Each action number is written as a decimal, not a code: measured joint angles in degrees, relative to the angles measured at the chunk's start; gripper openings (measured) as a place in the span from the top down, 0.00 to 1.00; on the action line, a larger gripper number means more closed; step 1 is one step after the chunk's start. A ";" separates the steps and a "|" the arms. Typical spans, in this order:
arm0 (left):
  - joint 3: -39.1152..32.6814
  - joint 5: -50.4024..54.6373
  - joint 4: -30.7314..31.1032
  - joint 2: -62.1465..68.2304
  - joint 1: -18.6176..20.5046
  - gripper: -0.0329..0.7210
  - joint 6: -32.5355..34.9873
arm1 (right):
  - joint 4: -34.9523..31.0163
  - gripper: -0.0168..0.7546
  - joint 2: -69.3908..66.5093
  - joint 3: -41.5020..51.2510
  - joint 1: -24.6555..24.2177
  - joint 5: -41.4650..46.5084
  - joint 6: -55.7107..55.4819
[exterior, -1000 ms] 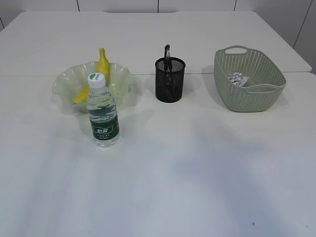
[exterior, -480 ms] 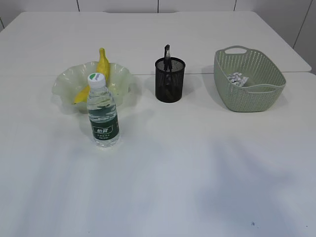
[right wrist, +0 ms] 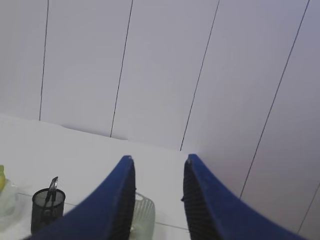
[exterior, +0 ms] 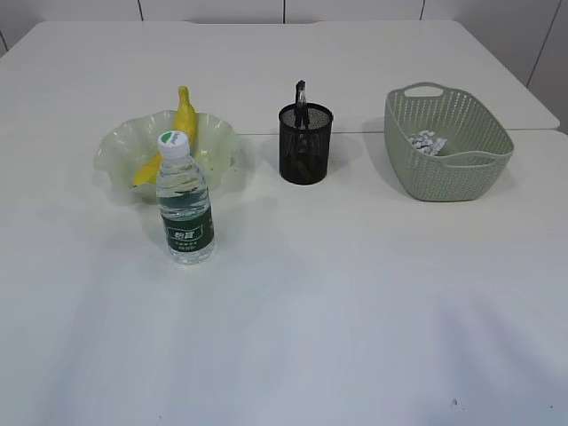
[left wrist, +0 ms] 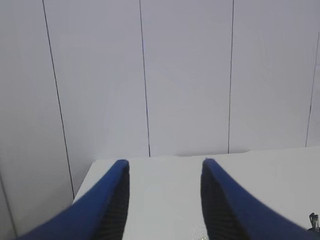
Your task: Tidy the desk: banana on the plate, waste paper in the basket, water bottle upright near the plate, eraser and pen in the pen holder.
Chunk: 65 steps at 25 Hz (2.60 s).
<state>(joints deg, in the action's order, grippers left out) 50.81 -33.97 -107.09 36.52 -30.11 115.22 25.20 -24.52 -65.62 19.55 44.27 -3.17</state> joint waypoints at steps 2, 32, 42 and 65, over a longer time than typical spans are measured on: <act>0.00 0.51 0.00 0.00 0.00 0.52 0.00 | -1.02 0.66 2.03 1.51 0.00 0.62 0.00; 0.00 8.15 0.44 0.00 0.00 0.55 -1.25 | -20.73 0.66 22.24 7.89 0.00 22.72 8.50; -2.75 9.79 0.44 0.00 0.00 0.58 -1.28 | -25.69 0.66 25.90 16.31 0.00 23.27 8.02; -4.41 11.72 0.57 0.00 0.00 0.62 -1.38 | -27.39 0.66 25.90 31.15 -0.19 25.24 10.05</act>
<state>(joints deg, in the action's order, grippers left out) 46.40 -22.25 -106.52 36.52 -30.11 113.85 -2.19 1.38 -34.47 19.36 69.51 6.88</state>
